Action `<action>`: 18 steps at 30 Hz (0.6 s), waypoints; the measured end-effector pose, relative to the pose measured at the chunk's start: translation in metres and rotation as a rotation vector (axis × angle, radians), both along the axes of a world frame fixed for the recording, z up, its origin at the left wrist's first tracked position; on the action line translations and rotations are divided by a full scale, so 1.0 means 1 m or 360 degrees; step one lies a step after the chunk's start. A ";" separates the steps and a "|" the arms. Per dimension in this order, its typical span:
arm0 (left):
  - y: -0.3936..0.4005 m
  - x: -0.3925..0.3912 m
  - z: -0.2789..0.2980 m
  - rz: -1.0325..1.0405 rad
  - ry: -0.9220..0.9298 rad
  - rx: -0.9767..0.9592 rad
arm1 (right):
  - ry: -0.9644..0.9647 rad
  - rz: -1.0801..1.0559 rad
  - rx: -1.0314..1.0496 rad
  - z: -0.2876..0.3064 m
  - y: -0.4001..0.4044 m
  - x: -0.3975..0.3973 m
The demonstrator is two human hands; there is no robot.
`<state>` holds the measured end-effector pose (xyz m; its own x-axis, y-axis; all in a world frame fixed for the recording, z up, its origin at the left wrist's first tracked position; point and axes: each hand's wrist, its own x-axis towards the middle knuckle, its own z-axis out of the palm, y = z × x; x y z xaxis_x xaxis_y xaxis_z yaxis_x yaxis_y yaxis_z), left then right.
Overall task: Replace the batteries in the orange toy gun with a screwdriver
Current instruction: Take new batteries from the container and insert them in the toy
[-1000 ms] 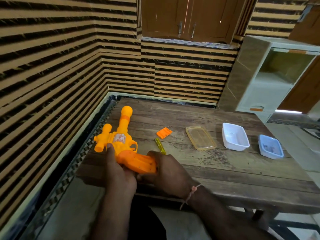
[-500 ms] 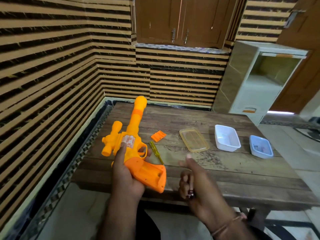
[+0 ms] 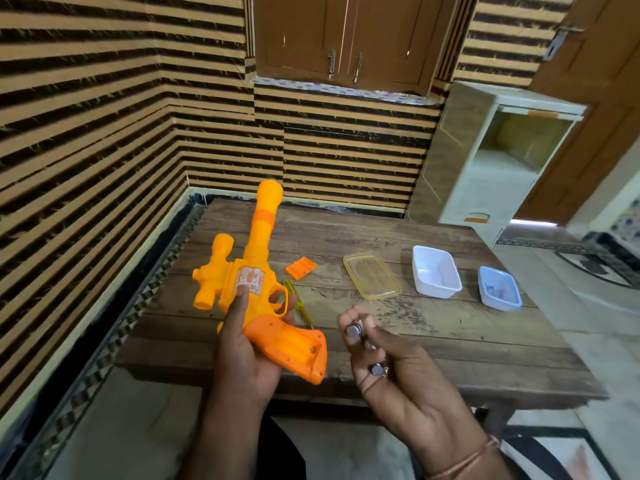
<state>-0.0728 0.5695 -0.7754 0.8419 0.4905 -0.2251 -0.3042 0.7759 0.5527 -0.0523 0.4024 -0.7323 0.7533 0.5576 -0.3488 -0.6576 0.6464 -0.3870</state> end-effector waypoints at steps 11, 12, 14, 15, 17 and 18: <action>-0.004 0.004 -0.007 -0.0102 0.0024 0.0020 | -0.0622 -0.0280 -0.0964 -0.002 0.014 -0.013; -0.005 0.005 -0.008 -0.0117 0.0030 0.0019 | -0.0791 -0.0343 -0.1168 -0.004 0.014 -0.012; -0.006 0.006 -0.008 -0.0168 0.0034 0.0019 | -0.1179 -0.0481 -0.1536 -0.008 0.016 -0.010; -0.007 0.006 -0.008 -0.0193 0.0036 0.0010 | -0.1341 -0.0531 -0.1645 -0.010 0.017 -0.009; -0.009 0.006 -0.009 -0.0215 0.0044 -0.0004 | -0.1546 -0.0545 -0.1687 -0.013 0.020 -0.009; -0.010 0.005 -0.009 -0.0223 0.0062 -0.0012 | -0.1609 -0.0508 -0.1697 -0.014 0.022 -0.009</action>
<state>-0.0673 0.5595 -0.7844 0.8926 0.3668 -0.2621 -0.1710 0.8134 0.5560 -0.0611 0.4240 -0.7463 0.9551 0.1549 0.2525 0.2768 -0.1625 -0.9471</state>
